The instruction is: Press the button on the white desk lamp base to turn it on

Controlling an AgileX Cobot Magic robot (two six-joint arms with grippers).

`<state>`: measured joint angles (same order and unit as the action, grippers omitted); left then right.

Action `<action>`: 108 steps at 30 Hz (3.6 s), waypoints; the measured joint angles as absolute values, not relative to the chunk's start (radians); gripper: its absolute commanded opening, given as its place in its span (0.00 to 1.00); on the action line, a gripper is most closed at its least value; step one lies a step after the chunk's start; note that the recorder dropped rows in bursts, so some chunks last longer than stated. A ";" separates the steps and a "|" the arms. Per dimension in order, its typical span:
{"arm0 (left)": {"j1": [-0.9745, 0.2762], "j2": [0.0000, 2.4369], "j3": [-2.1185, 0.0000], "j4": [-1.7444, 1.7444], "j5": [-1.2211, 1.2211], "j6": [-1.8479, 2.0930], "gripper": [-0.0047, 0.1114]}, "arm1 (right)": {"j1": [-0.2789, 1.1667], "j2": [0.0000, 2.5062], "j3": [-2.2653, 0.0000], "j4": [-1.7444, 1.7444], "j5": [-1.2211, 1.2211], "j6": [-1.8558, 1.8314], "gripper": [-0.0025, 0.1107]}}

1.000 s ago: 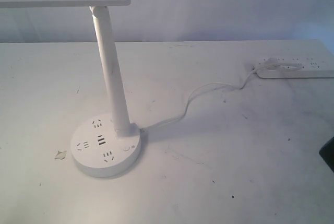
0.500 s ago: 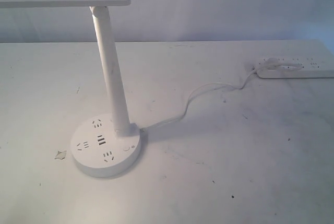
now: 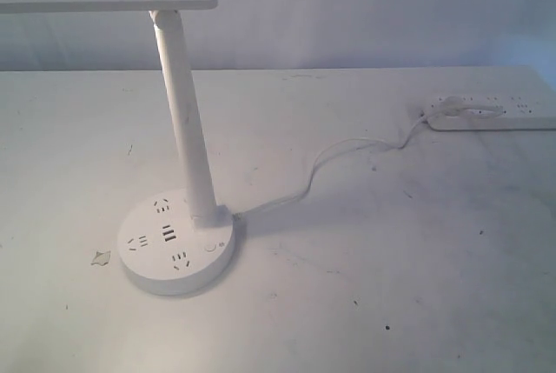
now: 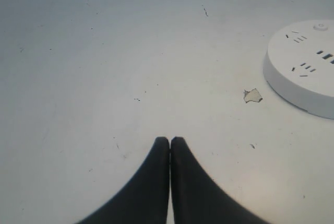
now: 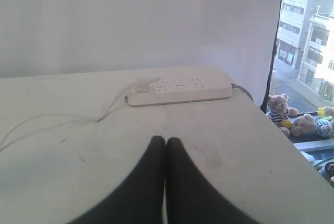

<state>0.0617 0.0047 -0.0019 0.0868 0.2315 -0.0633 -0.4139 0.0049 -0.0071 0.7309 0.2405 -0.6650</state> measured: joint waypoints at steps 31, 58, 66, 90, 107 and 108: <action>0.062 0.005 -0.002 0.087 0.232 -0.063 0.04 | -0.414 0.005 -0.007 0.614 0.067 -0.228 0.02; 0.062 0.005 -0.002 0.087 0.232 -0.063 0.04 | -0.412 0.005 -0.005 -0.124 0.352 0.243 0.02; 0.062 0.005 -0.002 0.087 0.232 -0.063 0.04 | -0.319 0.005 -0.005 -0.106 0.348 0.243 0.02; 0.062 0.005 -0.002 0.087 0.232 -0.063 0.04 | -0.229 0.005 -0.005 -0.106 0.382 0.243 0.02; 0.062 0.005 -0.002 0.087 0.232 -0.063 0.04 | -0.229 0.005 -0.005 -0.106 0.382 0.243 0.02; 0.062 0.005 -0.002 0.087 0.232 -0.063 0.04 | -0.229 0.005 -0.005 -0.106 0.382 0.243 0.02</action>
<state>0.0617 0.0047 -0.0019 0.0868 0.2315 -0.0633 -0.2292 0.0049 -0.0047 -0.1064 0.3822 0.2432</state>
